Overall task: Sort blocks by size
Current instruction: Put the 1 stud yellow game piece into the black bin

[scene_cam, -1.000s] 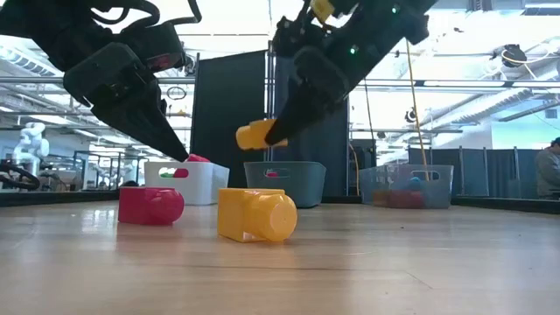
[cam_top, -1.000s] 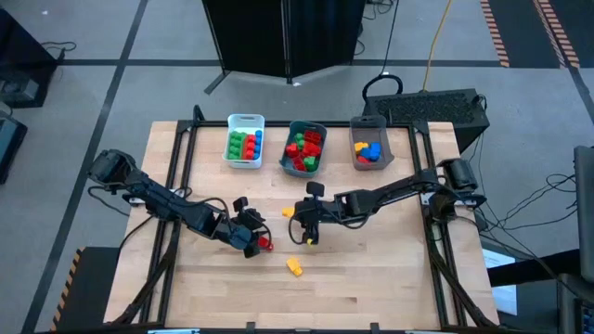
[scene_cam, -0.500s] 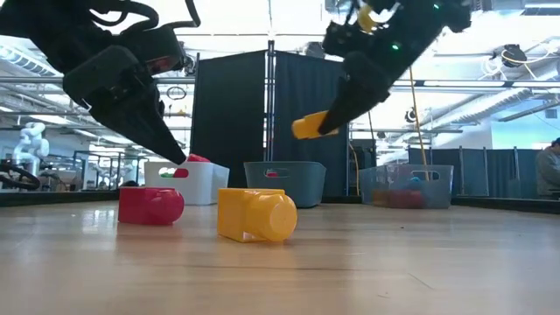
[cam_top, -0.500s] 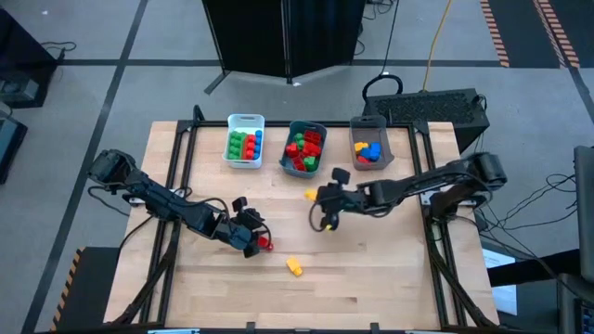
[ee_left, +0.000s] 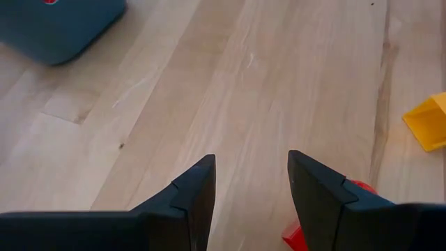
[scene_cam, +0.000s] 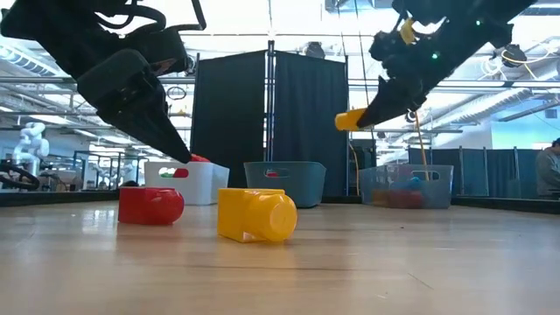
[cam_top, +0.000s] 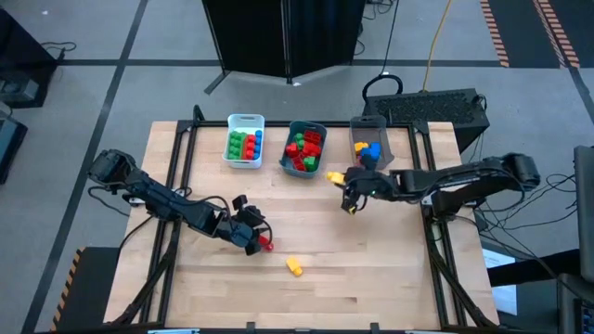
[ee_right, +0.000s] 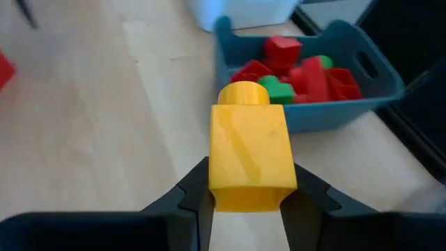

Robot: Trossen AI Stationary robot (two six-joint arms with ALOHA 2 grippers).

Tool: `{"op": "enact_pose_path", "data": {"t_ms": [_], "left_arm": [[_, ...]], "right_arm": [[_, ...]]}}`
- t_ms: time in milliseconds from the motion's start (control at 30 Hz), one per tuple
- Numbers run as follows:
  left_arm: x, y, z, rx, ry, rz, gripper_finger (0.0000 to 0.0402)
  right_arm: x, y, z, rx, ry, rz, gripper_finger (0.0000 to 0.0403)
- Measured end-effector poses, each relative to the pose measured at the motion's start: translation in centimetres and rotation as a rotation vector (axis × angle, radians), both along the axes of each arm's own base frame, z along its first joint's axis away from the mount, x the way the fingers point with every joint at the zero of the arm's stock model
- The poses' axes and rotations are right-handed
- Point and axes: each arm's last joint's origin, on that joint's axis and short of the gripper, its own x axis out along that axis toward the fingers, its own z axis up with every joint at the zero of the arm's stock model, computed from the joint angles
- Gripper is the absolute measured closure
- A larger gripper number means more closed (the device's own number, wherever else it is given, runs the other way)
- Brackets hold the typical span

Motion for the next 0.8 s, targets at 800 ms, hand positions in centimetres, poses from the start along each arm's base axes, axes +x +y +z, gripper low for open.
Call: {"op": "enact_pose_path", "data": {"t_ms": [800], "left_arm": [[0.0, -0.1, 0.0, 0.002, -0.005, 0.002, 0.0242]], "right_arm": [[-5.1, -9.3, -1.5, -0.026, 0.121, -0.399, 0.0286]]}}
